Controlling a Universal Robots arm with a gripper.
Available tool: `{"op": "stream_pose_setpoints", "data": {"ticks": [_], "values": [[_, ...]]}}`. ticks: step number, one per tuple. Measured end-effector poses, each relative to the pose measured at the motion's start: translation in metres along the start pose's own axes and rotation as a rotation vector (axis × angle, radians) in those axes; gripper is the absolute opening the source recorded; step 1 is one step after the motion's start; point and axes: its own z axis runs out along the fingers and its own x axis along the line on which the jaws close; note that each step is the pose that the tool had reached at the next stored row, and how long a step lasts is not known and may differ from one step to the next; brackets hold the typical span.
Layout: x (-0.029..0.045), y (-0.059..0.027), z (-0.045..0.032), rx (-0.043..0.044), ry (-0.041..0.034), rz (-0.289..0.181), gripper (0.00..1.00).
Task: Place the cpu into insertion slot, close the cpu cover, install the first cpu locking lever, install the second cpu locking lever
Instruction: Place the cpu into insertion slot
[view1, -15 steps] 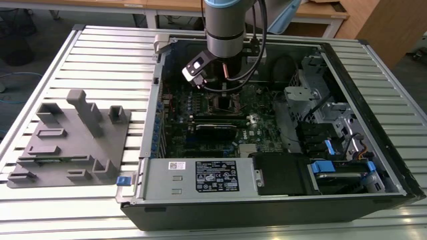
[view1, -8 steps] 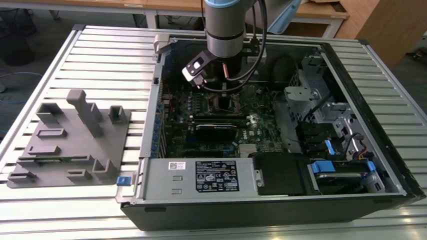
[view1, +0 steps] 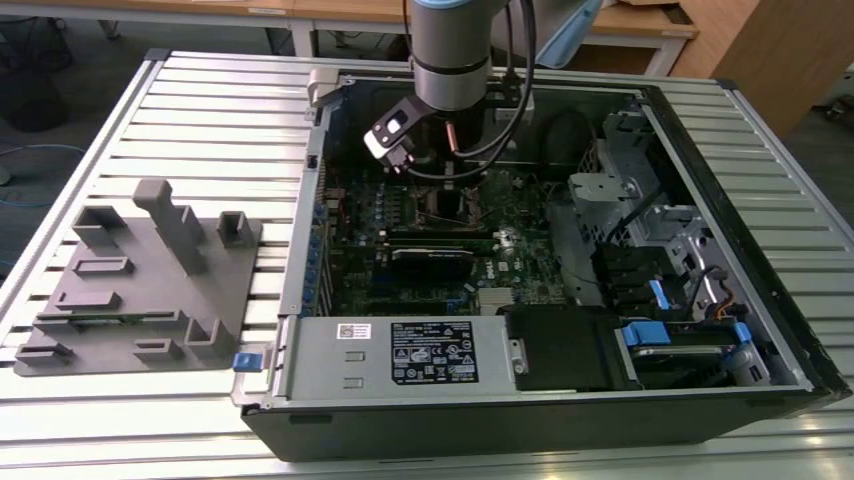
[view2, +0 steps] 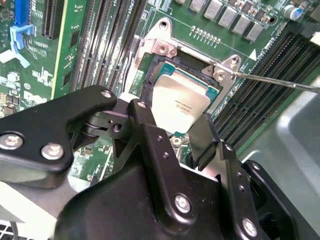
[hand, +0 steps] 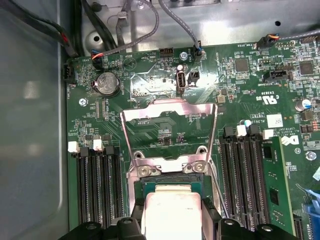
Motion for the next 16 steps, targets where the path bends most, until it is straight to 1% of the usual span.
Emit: {"op": "stream_pose_setpoints", "data": {"ticks": [10, 11, 16], "values": [[0.0000, -0.0001, 0.0007, 0.0002, 0.0022, -0.018, 0.53], [0.0000, -0.0001, 0.0008, 0.0002, 0.0034, -0.028, 0.53], [0.0000, -0.0001, 0.0012, 0.0012, 0.0126, -0.111, 0.53]]}}
